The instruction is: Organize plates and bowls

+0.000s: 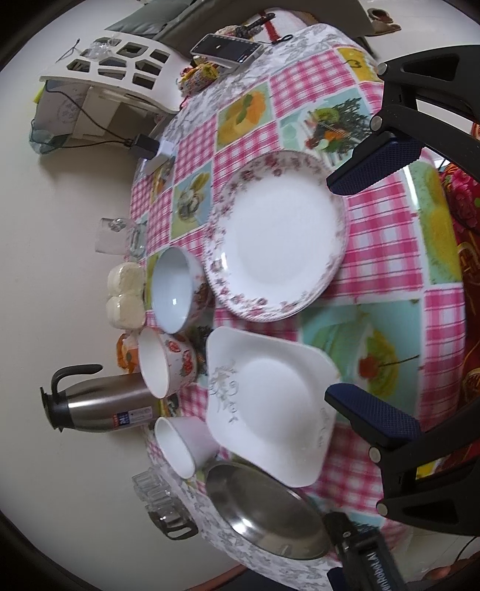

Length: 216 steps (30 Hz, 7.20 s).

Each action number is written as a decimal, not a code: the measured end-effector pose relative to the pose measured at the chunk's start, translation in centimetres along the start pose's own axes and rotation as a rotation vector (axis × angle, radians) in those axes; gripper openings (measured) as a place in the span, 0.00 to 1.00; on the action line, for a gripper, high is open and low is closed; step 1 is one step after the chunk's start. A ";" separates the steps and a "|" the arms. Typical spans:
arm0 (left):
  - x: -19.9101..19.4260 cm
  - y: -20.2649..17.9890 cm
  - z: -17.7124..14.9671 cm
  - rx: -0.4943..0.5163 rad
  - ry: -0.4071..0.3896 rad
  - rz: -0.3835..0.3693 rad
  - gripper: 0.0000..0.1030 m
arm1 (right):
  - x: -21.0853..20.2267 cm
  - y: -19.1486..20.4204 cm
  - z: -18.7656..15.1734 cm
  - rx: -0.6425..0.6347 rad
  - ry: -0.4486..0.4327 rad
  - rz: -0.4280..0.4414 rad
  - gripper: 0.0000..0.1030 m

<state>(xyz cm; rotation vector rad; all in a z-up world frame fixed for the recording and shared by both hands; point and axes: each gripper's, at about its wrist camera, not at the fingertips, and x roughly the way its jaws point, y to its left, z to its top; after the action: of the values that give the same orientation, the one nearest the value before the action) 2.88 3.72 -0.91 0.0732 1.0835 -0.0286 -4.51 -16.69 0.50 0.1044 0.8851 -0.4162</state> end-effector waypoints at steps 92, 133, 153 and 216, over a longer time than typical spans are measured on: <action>12.0 18.4 6.1 -0.548 0.025 0.157 0.32 | 12.1 22.1 4.4 -0.308 0.148 0.503 0.22; 5.3 15.9 6.8 -0.578 -0.122 0.072 0.31 | 5.9 18.2 7.7 -0.313 -0.016 0.599 0.22; 2.4 10.1 7.4 -0.506 -0.173 -0.143 0.31 | 2.0 11.4 9.6 -0.219 -0.113 0.500 0.23; 6.6 -0.9 6.1 -0.316 0.107 -0.290 0.31 | 8.6 0.9 4.1 -0.054 0.173 0.253 0.27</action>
<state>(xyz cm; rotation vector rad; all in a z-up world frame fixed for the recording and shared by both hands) 11.33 2.49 -3.89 -0.3714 1.1866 -0.1148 3.62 -19.63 -3.62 0.2027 1.0377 -0.1483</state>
